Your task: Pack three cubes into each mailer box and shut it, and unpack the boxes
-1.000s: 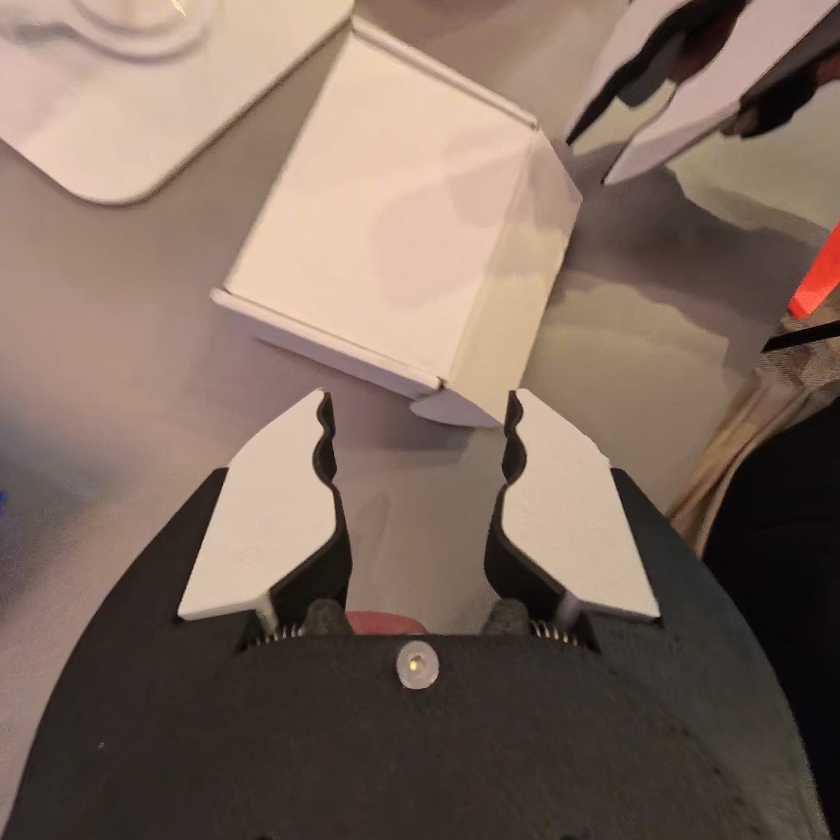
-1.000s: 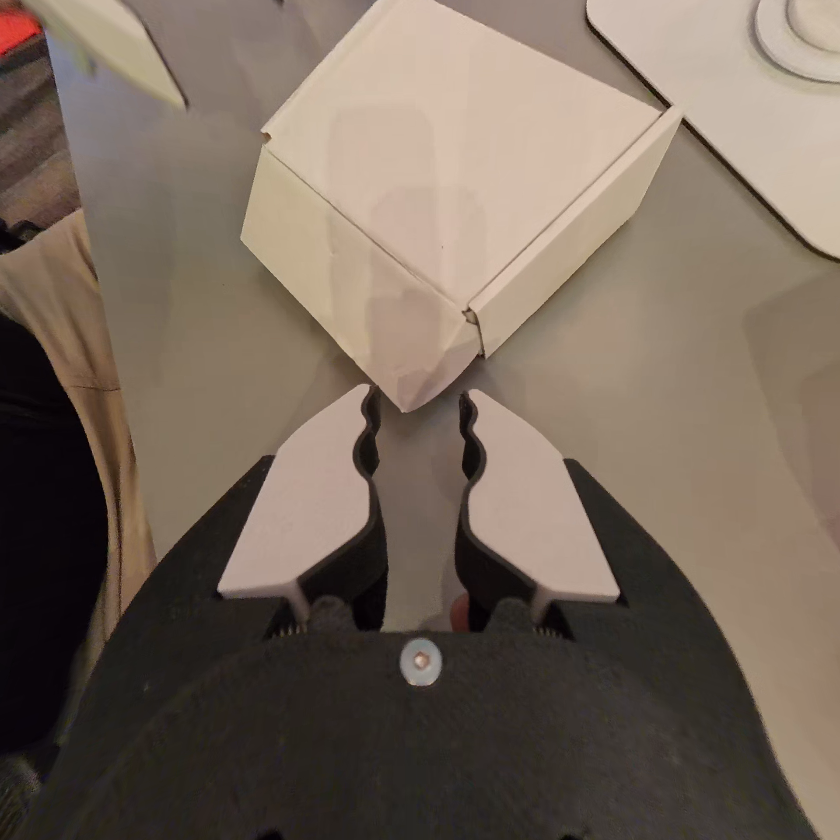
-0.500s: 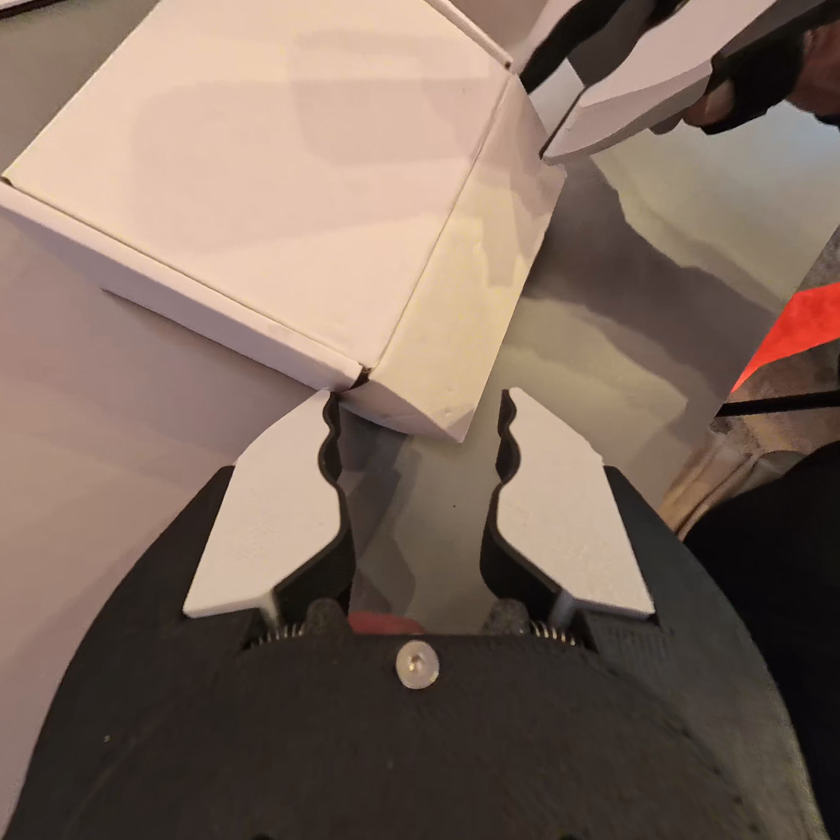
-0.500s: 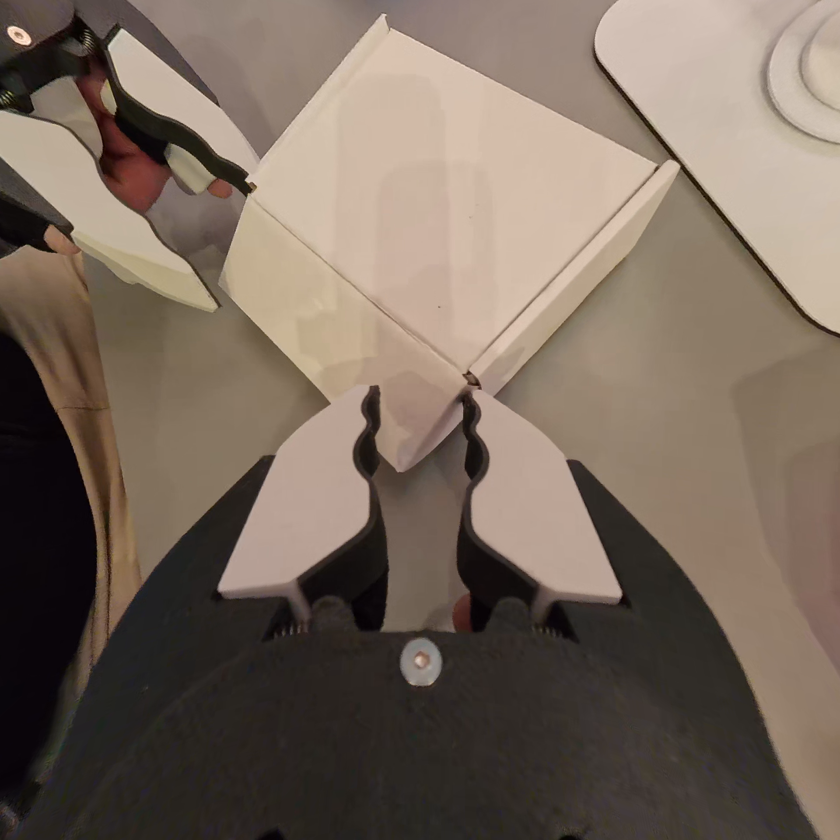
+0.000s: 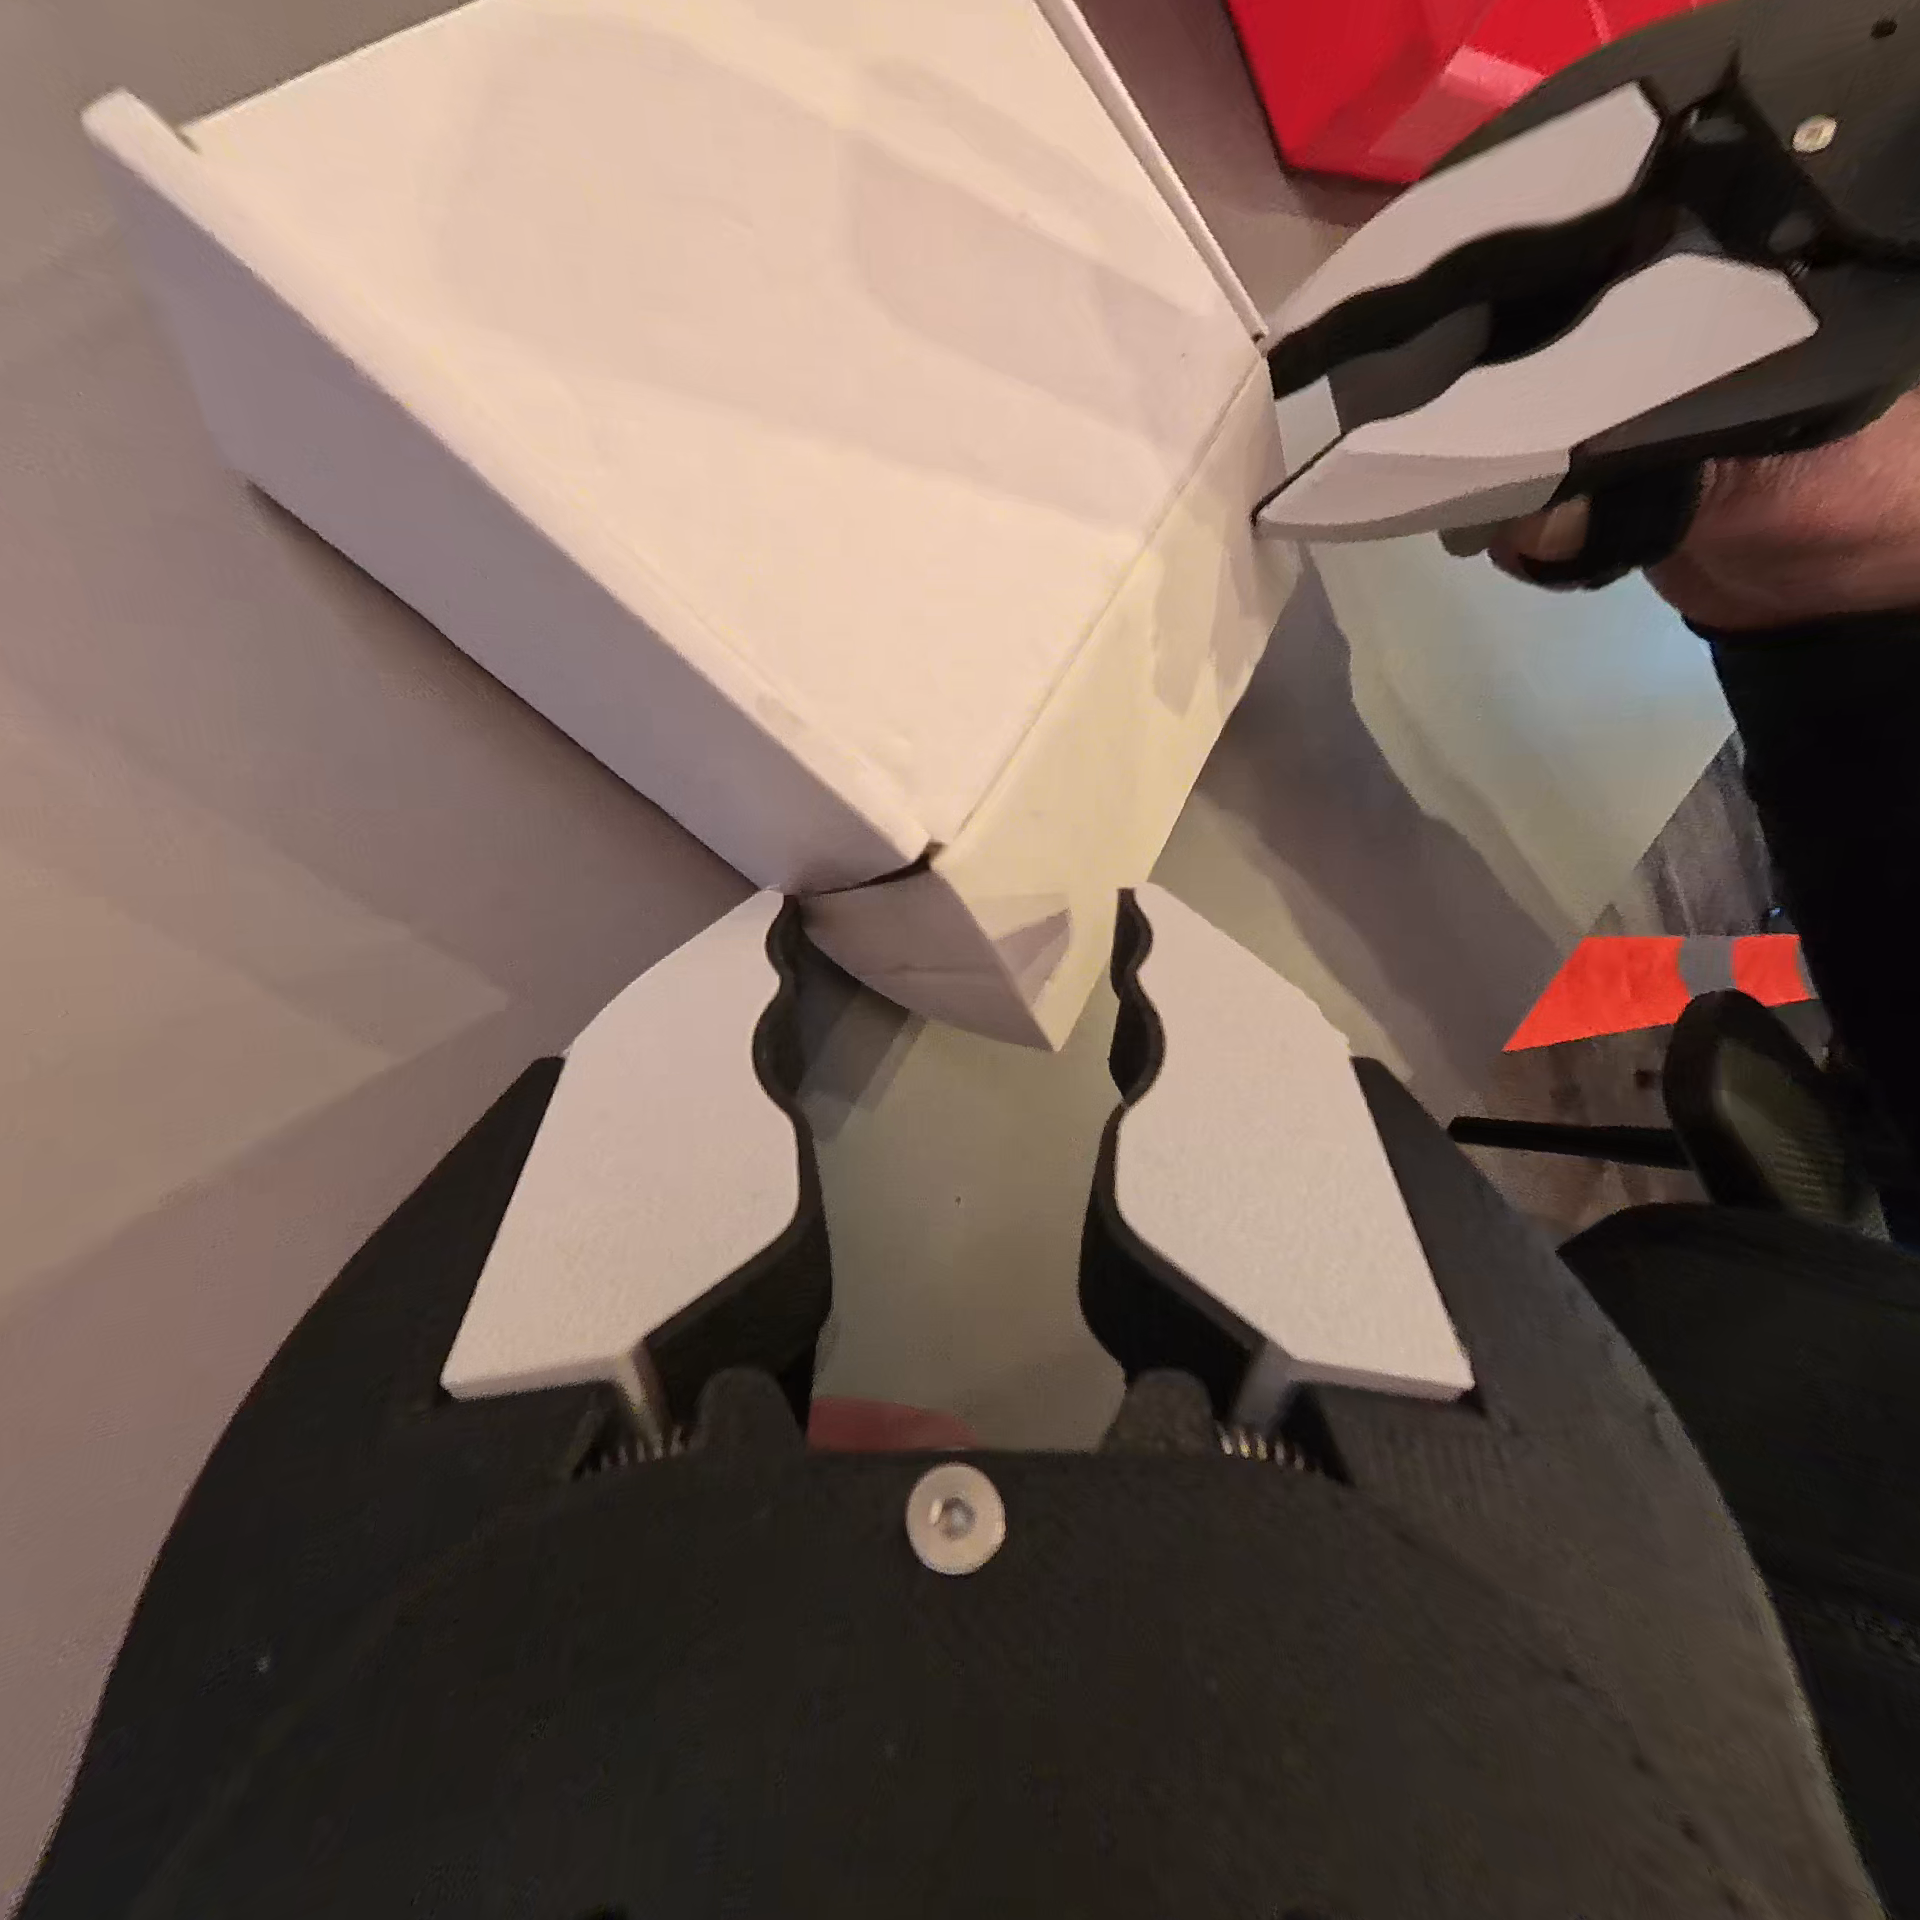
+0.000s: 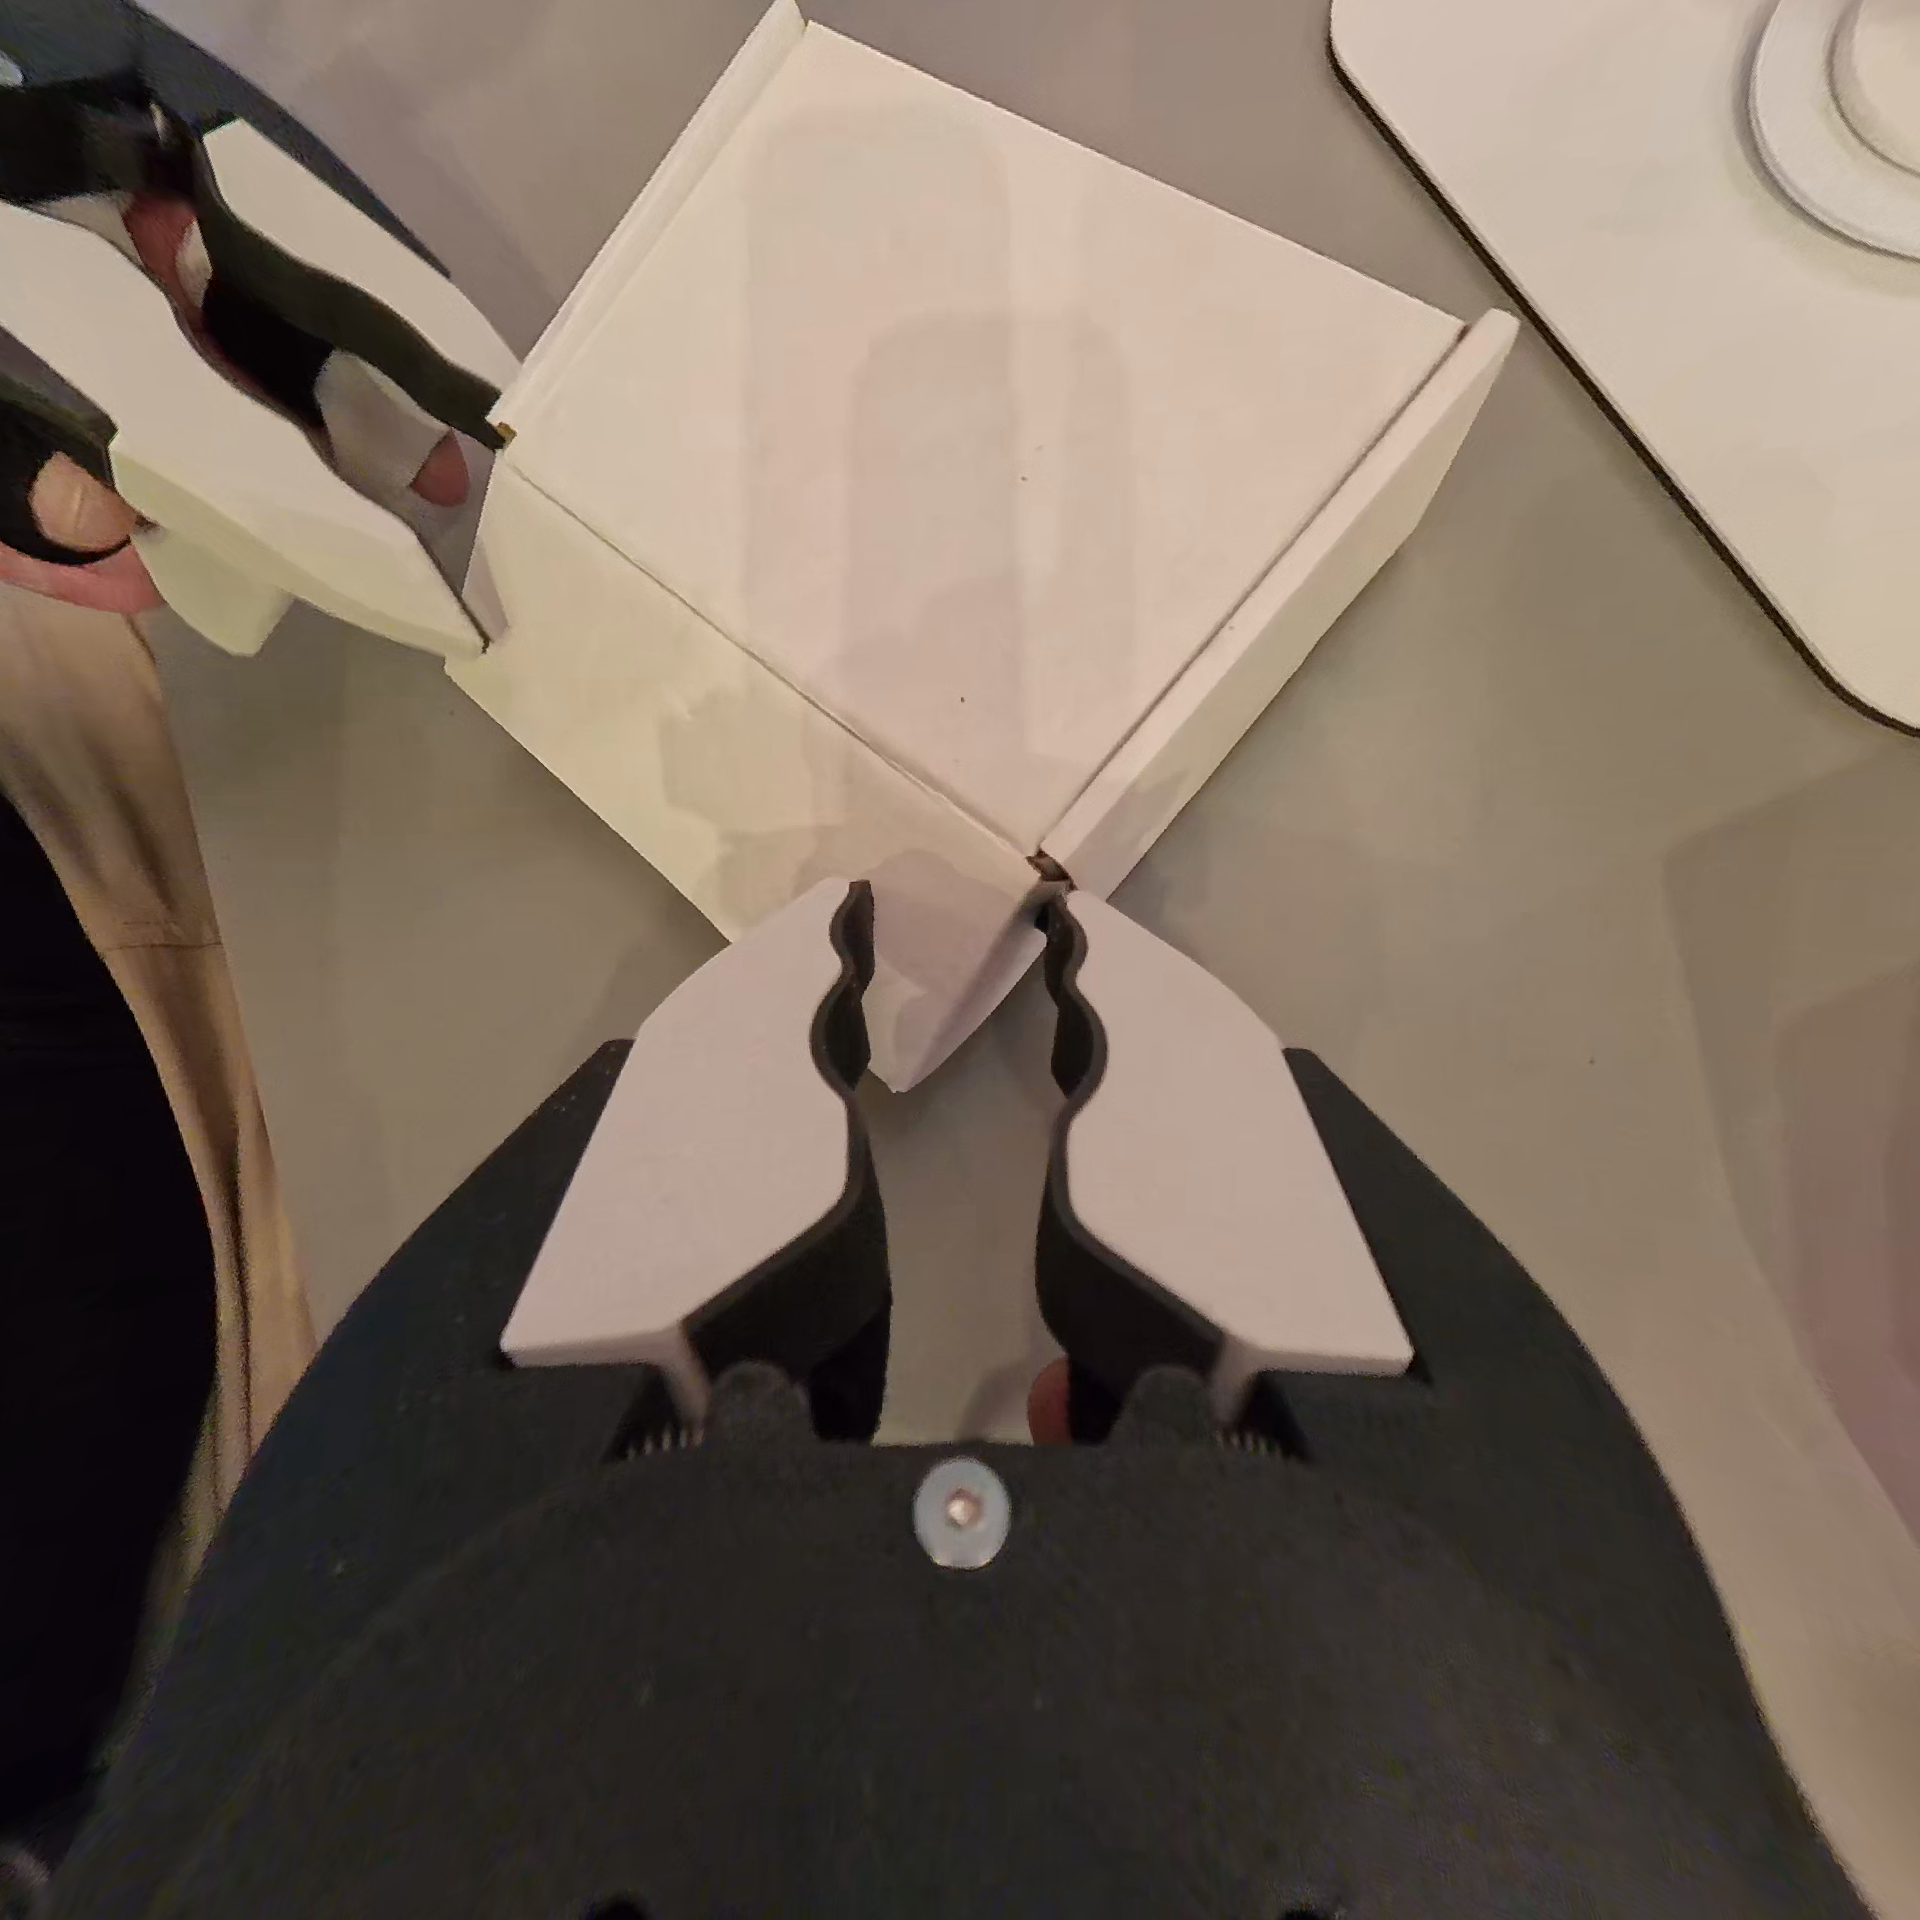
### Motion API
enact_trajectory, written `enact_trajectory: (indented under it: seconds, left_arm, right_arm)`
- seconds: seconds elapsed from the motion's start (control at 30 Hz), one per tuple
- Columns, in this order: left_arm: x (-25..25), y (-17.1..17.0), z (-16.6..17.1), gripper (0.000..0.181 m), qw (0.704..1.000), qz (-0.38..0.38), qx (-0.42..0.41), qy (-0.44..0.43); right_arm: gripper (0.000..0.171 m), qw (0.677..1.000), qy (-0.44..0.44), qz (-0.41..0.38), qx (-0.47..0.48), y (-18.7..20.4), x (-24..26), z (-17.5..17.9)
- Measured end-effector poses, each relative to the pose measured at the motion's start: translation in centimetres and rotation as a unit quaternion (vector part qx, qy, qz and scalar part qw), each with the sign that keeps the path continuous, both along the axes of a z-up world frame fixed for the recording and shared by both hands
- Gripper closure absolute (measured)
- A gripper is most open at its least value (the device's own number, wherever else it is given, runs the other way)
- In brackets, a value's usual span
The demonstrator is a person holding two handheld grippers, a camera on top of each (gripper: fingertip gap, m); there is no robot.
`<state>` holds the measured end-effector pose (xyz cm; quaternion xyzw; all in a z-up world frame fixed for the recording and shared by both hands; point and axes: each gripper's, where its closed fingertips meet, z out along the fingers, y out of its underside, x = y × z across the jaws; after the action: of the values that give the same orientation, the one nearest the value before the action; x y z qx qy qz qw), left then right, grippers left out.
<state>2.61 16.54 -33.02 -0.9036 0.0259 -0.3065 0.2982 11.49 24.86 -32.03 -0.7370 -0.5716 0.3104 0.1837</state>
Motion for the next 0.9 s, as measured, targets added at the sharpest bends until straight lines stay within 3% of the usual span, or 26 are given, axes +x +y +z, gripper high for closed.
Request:
enact_trajectory:
  seconds: [0.33,0.63,0.77,0.9]
  left_arm:
    - [1.2,-1.0,-1.1,0.122,0.997,-0.015,0.022,0.076]
    - [1.5,-0.8,-0.8,0.13,1.0,-0.003,-0.011,0.011]
    - [1.3,-0.1,-1.0,0.131,0.999,-0.021,0.006,0.049]
    - [1.2,0.0,-0.9,0.131,1.0,-0.019,-0.001,0.021]
  right_arm:
    - [0.141,1.0,-0.011,0.002,0.0,-0.1,-0.1,0.0]
    - [0.135,1.0,-0.026,0.003,0.005,0.0,0.0,-0.2]
    - [0.132,0.999,-0.041,0.005,0.017,0.2,0.2,-0.4]
    - [0.119,0.999,-0.045,0.014,0.025,0.0,0.0,-0.3]
